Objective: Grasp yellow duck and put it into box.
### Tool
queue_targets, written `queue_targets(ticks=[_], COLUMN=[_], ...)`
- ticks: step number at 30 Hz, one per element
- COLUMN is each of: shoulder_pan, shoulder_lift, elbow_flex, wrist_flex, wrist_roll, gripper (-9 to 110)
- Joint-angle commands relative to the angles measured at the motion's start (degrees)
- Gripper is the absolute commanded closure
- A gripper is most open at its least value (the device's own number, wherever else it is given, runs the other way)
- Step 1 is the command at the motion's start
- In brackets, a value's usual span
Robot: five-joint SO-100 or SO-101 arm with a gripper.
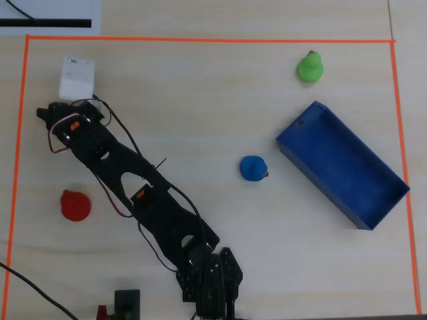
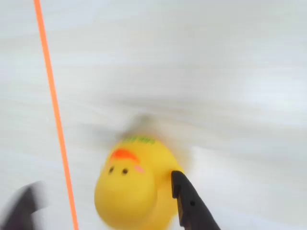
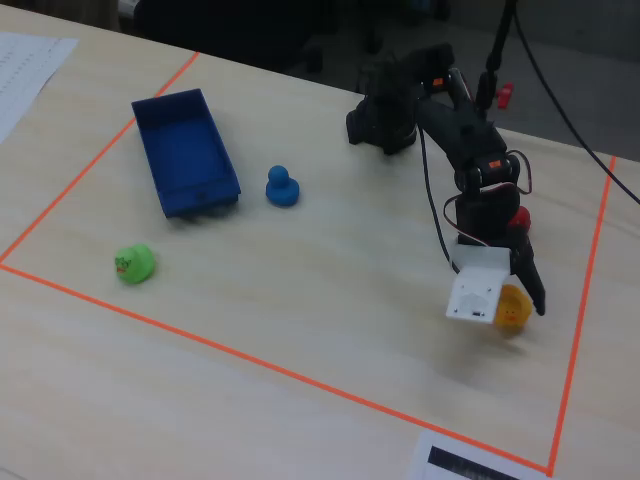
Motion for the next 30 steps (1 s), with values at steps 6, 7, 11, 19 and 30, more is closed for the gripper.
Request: queue_targets(ticks=[6,7,11,19,30], shoulder_pan=[-0.62,-0.53,0.00,15.73,72.33], shoulder_lift=[0.35,0.70,5.45,31.11,53.96], elbow_flex=[-1.58,-1.85,-3.08,-5.27,15.64], wrist_flex=[-2.29,-1.58,3.34,19.16,4.22], wrist_roll=[0.79,0.88,1.14,-2.72,-25.84], gripper=[102,102,102,102,101])
